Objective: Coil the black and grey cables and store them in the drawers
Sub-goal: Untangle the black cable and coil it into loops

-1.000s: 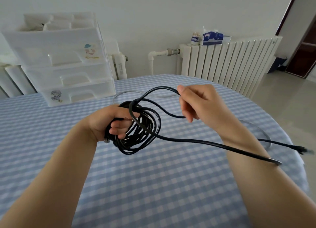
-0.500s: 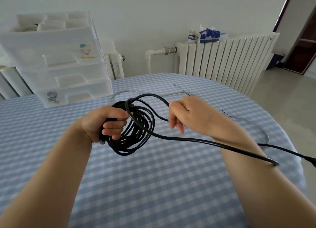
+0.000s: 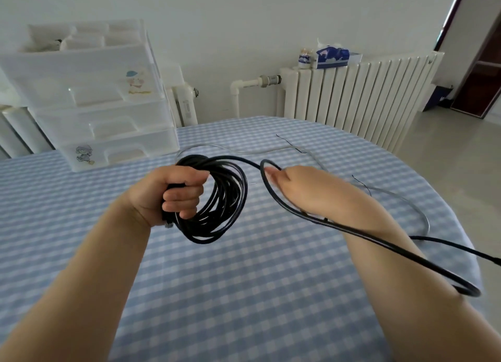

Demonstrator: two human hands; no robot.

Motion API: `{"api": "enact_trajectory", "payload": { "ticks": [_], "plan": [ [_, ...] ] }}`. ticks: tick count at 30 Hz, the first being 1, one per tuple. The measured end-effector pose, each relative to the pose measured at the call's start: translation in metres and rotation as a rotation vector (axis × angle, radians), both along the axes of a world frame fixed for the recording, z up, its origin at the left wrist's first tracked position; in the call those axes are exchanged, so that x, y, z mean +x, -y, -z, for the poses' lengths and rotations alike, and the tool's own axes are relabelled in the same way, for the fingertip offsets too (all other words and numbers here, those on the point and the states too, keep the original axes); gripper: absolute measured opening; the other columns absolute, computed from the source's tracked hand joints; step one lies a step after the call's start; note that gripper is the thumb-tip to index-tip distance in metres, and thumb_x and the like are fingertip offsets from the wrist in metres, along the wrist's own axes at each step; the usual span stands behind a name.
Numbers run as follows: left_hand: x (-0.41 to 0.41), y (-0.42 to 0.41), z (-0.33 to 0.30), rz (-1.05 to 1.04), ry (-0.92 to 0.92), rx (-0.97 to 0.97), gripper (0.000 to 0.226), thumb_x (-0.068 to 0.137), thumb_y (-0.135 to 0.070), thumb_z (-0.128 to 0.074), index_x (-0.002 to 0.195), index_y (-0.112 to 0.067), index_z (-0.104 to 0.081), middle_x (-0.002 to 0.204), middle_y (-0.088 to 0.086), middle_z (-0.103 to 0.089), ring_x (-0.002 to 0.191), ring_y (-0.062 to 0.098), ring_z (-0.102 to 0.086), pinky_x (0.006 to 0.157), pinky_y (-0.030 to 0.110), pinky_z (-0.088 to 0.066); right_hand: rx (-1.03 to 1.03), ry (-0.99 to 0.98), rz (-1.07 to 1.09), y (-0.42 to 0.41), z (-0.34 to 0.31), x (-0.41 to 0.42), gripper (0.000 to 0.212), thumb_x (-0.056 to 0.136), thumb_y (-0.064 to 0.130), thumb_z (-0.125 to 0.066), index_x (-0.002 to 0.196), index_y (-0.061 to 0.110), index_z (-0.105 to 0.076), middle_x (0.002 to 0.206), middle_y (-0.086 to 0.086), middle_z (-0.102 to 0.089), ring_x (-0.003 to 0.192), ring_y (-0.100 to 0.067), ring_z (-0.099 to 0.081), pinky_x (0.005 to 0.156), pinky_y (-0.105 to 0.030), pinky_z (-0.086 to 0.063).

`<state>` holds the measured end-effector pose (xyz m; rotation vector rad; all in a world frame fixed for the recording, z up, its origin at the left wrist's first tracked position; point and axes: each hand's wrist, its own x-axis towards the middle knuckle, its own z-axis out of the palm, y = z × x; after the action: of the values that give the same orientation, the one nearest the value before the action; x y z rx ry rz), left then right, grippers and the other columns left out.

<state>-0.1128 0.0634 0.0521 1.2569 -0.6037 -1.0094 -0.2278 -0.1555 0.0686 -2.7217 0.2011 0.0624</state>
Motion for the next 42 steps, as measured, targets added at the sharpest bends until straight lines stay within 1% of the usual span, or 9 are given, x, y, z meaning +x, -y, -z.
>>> {"api": "enact_trajectory", "payload": {
  "ticks": [6, 8, 10, 13, 18, 23, 28, 32, 42],
  "plan": [
    [0.008, 0.005, -0.004, 0.122, -0.471, -0.437, 0.035, 0.1, -0.024, -0.04, 0.071, -0.009, -0.053, 0.044, -0.005, -0.036, 0.039, 0.01, -0.035, 0.054, 0.024, -0.039, 0.334, -0.067, 0.013, 0.001, -0.013, -0.007, 0.06, 0.099, 0.058, -0.017, 0.104, 0.014, -0.058, 0.052, 0.005, -0.064, 0.041, -0.014, -0.057, 0.053, -0.025, -0.043],
    [0.003, 0.01, -0.009, -0.028, -0.475, -0.477, 0.034, 0.095, -0.026, -0.045, 0.063, -0.014, -0.048, 0.039, -0.007, -0.035, 0.033, 0.007, -0.034, 0.049, 0.019, -0.04, 0.379, -0.032, -0.021, 0.002, -0.015, -0.009, 0.054, 0.102, 0.051, -0.022, 0.102, 0.014, -0.06, 0.082, 0.013, -0.069, 0.059, -0.009, -0.069, 0.048, -0.019, -0.044],
    [-0.005, 0.013, -0.014, -0.29, -0.42, -0.478, 0.033, 0.087, -0.028, -0.051, 0.056, -0.018, -0.044, 0.032, -0.008, -0.034, 0.028, 0.007, -0.035, 0.042, 0.015, -0.039, 0.314, 0.005, -0.055, 0.004, -0.013, -0.007, 0.056, 0.102, 0.048, -0.022, 0.093, 0.014, -0.066, 0.124, 0.004, -0.061, 0.095, -0.015, -0.07, 0.071, -0.026, -0.054],
    [-0.009, 0.016, -0.015, -0.461, -0.48, -0.554, 0.032, 0.085, -0.026, -0.053, 0.056, -0.02, -0.04, 0.033, -0.008, -0.033, 0.028, 0.007, -0.035, 0.041, 0.014, -0.039, 0.103, -0.039, -0.059, 0.005, -0.012, -0.006, 0.064, 0.102, 0.049, -0.017, 0.086, 0.019, -0.071, 0.157, -0.005, -0.029, 0.138, -0.02, -0.038, 0.109, -0.033, -0.024],
    [-0.002, 0.013, -0.009, -0.571, -0.527, -0.622, 0.036, 0.081, -0.02, -0.056, 0.056, -0.023, -0.031, 0.036, -0.008, -0.032, 0.03, 0.006, -0.036, 0.042, 0.014, -0.04, 0.127, -0.004, -0.048, 0.013, -0.002, -0.004, 0.044, 0.105, 0.034, -0.031, 0.098, 0.006, -0.065, 0.101, -0.008, -0.071, 0.091, -0.019, -0.067, 0.083, -0.031, -0.046],
    [-0.002, 0.01, -0.006, -0.576, -0.393, -0.555, 0.036, 0.079, -0.025, -0.057, 0.052, -0.022, -0.034, 0.034, -0.009, -0.031, 0.028, 0.006, -0.034, 0.042, 0.014, -0.038, 0.286, 0.202, 0.05, 0.009, -0.003, -0.006, 0.032, 0.102, 0.033, -0.039, 0.086, 0.016, -0.062, 0.055, -0.002, -0.067, 0.045, -0.008, -0.06, 0.055, -0.024, -0.045],
    [-0.016, 0.028, -0.008, -0.57, -0.274, -0.462, 0.034, 0.082, -0.028, -0.056, 0.057, -0.022, -0.034, 0.034, -0.011, -0.028, 0.028, 0.005, -0.029, 0.04, 0.016, -0.036, 0.001, 0.043, 0.139, -0.015, 0.014, 0.004, 0.018, 0.101, 0.017, -0.039, 0.097, 0.011, -0.055, 0.079, -0.004, -0.061, 0.064, -0.019, -0.059, 0.052, -0.03, -0.045],
    [-0.021, 0.031, -0.009, -0.548, -0.346, -0.476, 0.033, 0.079, -0.027, -0.058, 0.06, -0.022, -0.031, 0.035, -0.011, -0.029, 0.029, 0.005, -0.031, 0.041, 0.016, -0.038, -0.216, -0.046, 0.106, -0.03, 0.018, 0.004, 0.01, 0.094, 0.001, -0.04, 0.098, 0.008, -0.046, 0.072, -0.002, -0.045, 0.064, -0.02, -0.046, 0.047, -0.029, -0.03],
    [-0.014, 0.026, -0.008, -0.756, -0.524, -0.63, 0.039, 0.094, -0.025, -0.051, 0.059, -0.02, -0.035, 0.039, -0.009, -0.032, 0.034, 0.004, -0.037, 0.047, 0.015, -0.043, -0.292, 0.085, 0.024, -0.042, 0.017, -0.007, 0.044, 0.087, -0.004, -0.044, 0.128, 0.01, -0.035, 0.071, 0.0, -0.044, 0.056, -0.018, -0.045, 0.042, -0.028, -0.028]
  ]
}}
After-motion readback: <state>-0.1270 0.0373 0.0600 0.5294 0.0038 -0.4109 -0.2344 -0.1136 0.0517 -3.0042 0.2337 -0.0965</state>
